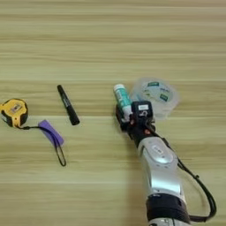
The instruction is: Move the objects on the table
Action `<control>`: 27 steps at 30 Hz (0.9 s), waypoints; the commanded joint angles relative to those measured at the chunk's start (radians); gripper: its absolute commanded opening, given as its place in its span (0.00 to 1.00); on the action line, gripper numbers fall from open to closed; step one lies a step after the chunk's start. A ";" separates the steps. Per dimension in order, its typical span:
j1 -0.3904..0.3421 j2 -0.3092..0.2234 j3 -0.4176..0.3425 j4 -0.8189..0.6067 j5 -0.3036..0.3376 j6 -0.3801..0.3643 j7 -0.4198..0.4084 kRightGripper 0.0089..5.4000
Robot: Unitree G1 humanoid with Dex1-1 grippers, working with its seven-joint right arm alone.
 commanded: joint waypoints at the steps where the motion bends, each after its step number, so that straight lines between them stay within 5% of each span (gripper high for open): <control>1: -0.003 -0.027 0.002 -0.191 0.009 0.001 0.000 0.61; 9: 0.069 -0.006 0.014 -0.425 0.039 0.079 0.013 0.77; 19: 0.116 0.049 0.122 -0.511 0.030 0.123 0.037 0.99; 27: 0.130 0.076 0.187 -0.502 0.006 0.128 0.045 1.00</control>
